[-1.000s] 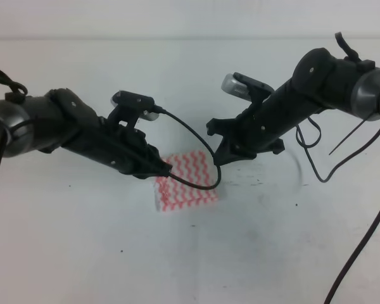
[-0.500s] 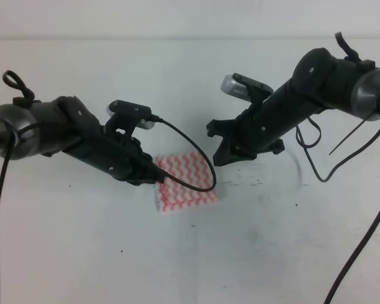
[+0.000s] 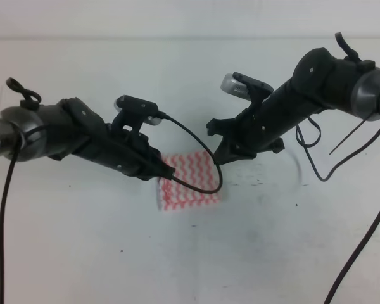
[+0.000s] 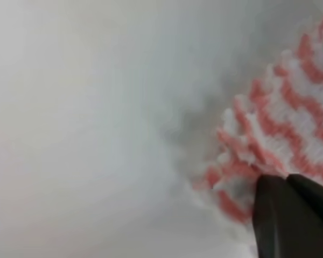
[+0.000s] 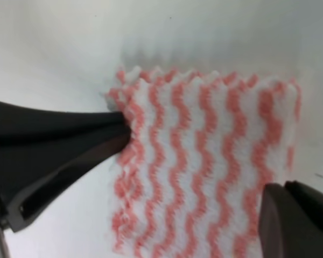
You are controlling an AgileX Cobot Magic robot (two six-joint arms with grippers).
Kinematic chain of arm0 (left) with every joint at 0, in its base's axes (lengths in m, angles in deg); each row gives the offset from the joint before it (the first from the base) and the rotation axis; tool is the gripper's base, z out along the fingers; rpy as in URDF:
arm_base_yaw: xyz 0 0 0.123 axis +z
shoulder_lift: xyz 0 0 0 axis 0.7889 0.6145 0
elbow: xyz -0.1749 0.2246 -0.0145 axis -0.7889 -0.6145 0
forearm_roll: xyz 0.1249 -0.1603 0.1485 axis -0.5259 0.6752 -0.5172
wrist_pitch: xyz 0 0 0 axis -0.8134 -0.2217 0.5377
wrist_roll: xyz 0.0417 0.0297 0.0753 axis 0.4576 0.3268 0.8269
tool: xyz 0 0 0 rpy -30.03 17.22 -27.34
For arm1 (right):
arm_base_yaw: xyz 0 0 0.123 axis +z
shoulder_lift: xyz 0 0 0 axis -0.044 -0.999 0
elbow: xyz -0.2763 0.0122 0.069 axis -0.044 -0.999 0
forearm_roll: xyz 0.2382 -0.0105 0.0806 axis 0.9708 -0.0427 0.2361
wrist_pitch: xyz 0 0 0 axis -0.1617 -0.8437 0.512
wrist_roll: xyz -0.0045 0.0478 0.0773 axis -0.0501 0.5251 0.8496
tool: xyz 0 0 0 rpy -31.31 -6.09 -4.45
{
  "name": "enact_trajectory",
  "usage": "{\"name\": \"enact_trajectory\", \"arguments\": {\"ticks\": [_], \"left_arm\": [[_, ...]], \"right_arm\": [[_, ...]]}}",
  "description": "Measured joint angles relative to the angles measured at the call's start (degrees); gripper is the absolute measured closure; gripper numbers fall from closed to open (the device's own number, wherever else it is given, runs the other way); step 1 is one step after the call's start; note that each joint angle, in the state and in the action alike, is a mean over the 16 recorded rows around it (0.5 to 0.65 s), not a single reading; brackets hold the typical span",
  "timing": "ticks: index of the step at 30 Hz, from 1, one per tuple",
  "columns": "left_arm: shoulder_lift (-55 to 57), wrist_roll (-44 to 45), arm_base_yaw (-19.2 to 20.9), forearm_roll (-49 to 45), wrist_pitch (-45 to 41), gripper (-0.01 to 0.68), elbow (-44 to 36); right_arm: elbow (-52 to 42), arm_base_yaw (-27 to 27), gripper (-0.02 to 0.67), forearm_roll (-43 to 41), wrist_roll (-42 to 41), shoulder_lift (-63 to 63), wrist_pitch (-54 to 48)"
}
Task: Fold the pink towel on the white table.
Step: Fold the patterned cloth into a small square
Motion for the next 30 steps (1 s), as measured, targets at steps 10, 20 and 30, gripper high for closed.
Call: {"name": "enact_trajectory", "arguments": {"ticks": [10, 20, 30], "left_arm": [[1.77, 3.56, -1.16, 3.56, 0.80, 0.678, 1.74], [3.07, 3.27, -1.25, 2.33, -1.98, 0.678, 5.89], [-2.04, -1.66, -1.22, -4.31, -1.82, 0.678, 6.43]], "right_arm": [[0.01, -0.04, 0.666, 0.00, 0.00, 0.04, -0.19], [0.01, -0.04, 0.667, -0.48, 0.00, 0.20, -0.40], [-0.24, -0.02, 0.667, -3.73, 0.49, 3.28, -1.25]]}}
